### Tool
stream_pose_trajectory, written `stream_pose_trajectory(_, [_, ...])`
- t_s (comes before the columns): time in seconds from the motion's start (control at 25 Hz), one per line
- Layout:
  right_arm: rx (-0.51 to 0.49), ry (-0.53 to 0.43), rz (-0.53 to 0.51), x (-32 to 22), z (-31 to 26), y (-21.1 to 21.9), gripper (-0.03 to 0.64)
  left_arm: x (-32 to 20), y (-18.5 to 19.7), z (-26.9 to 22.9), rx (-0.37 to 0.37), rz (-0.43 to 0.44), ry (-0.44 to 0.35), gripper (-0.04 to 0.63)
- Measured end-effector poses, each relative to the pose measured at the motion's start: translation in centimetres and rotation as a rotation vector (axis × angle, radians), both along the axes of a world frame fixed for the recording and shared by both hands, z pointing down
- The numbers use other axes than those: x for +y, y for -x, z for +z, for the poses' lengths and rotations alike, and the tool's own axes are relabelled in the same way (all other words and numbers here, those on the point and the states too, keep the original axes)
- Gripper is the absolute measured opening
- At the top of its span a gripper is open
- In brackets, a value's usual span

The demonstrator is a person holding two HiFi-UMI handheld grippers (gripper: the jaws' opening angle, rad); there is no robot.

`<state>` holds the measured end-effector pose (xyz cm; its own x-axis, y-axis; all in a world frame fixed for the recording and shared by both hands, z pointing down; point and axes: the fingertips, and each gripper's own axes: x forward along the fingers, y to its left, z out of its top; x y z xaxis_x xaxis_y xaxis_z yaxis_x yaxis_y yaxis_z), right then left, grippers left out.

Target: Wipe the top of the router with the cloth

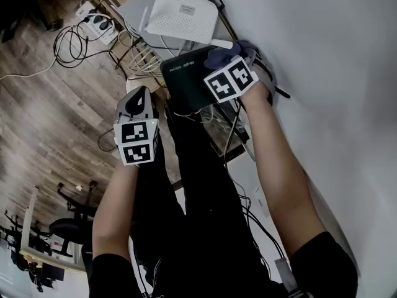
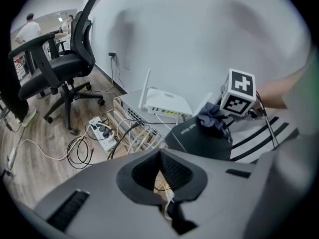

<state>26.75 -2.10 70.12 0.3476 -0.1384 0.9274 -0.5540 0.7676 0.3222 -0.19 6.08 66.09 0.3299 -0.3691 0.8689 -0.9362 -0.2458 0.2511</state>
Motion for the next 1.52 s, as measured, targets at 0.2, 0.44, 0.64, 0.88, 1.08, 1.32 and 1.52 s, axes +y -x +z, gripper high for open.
stream_pose_trajectory(0.2, [0.012,-0.046,-0.007,0.1,-0.1,0.3,0.048,0.4,0.1,0.4,-0.003,0.003,0.011,0.002])
stream_pose_trajectory(0.44, [-0.079,-0.032,0.041,0.4,0.1,1.3,0.048,0.5,0.3,0.7,0.002,-0.011,0.015,0.003])
stream_pose_trajectory(0.64, [-0.148,-0.034,0.07,1.1,0.0,2.4,0.048,0.8,0.2,0.7,0.009,-0.009,0.018,0.002])
stream_pose_trajectory(0.88, [-0.244,-0.057,0.131,1.6,-0.1,4.3,0.048,1.0,0.6,1.0,0.009,-0.019,0.023,0.003])
stream_pose_trajectory(1.08, [-0.313,-0.012,0.17,2.4,-0.4,6.6,0.048,0.9,1.1,0.8,0.009,-0.029,0.021,0.003])
stream_pose_trajectory(1.32, [-0.378,0.042,0.116,3.1,-0.8,9.8,0.048,0.6,1.3,0.7,0.014,-0.04,0.021,0.003])
stream_pose_trajectory(1.52, [-0.427,0.051,0.043,3.8,-1.0,12.9,0.048,0.5,1.8,0.8,0.01,-0.051,0.02,0.003])
